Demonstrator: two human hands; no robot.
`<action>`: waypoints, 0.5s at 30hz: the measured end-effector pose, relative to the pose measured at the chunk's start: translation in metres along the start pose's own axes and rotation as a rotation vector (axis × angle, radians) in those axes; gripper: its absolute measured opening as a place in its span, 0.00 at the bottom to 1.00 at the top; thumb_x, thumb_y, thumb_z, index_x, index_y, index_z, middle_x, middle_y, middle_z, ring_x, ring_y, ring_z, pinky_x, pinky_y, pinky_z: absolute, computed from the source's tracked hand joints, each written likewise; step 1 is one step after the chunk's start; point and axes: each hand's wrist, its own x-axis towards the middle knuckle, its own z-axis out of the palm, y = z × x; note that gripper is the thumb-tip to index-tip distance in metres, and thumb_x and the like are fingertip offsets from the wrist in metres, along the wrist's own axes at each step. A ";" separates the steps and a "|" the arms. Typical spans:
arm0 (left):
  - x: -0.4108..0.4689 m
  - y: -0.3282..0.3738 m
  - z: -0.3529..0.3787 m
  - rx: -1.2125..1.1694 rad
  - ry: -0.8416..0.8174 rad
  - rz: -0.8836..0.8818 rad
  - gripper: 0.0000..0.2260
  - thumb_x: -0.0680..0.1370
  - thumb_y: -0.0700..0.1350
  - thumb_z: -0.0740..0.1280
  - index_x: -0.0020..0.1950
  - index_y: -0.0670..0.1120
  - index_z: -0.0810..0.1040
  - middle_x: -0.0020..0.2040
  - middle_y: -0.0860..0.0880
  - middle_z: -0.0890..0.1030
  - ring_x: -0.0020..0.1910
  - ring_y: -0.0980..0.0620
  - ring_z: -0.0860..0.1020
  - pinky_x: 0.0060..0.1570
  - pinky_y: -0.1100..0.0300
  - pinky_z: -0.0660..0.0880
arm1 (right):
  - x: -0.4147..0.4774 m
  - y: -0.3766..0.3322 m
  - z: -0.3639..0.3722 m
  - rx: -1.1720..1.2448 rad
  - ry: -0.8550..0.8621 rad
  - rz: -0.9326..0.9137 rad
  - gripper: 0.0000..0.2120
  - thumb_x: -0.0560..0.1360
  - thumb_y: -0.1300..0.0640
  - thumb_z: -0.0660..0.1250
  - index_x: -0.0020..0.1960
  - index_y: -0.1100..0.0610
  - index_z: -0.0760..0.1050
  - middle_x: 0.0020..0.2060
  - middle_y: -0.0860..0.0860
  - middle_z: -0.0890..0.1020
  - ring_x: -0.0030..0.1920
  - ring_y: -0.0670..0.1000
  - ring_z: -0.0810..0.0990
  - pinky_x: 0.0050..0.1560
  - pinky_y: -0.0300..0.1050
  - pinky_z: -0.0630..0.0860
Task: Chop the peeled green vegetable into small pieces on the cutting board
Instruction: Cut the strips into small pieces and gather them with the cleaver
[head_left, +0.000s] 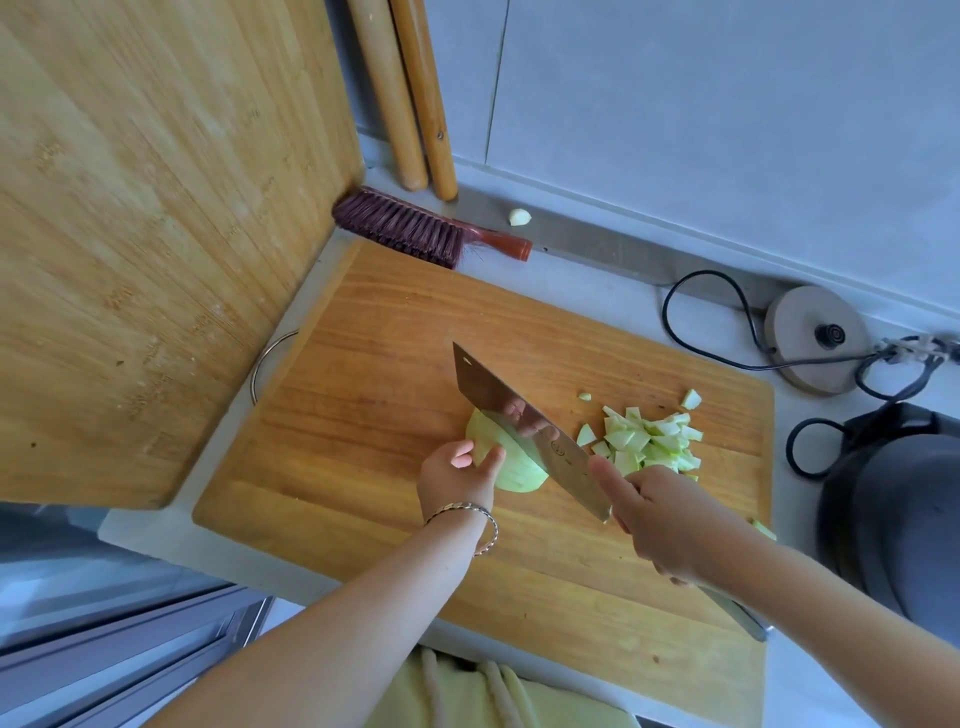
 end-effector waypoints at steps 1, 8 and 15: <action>0.000 0.000 0.000 -0.002 0.000 -0.001 0.20 0.69 0.50 0.73 0.57 0.44 0.78 0.56 0.46 0.80 0.53 0.47 0.78 0.52 0.47 0.78 | 0.002 0.000 0.001 -0.010 -0.005 0.004 0.28 0.77 0.36 0.47 0.41 0.59 0.69 0.24 0.50 0.65 0.21 0.47 0.61 0.21 0.37 0.59; 0.001 -0.001 0.000 0.001 0.007 0.011 0.20 0.69 0.49 0.74 0.57 0.43 0.78 0.56 0.45 0.80 0.52 0.46 0.78 0.52 0.46 0.77 | 0.035 -0.001 0.029 0.002 0.032 -0.041 0.27 0.78 0.38 0.47 0.33 0.57 0.64 0.26 0.51 0.68 0.26 0.49 0.66 0.30 0.42 0.65; 0.002 -0.005 -0.007 0.012 -0.043 0.037 0.16 0.70 0.41 0.73 0.56 0.45 0.78 0.55 0.47 0.80 0.49 0.49 0.79 0.53 0.48 0.78 | 0.044 0.019 0.057 0.131 0.112 -0.136 0.24 0.78 0.40 0.48 0.32 0.56 0.60 0.27 0.51 0.66 0.30 0.51 0.65 0.35 0.46 0.63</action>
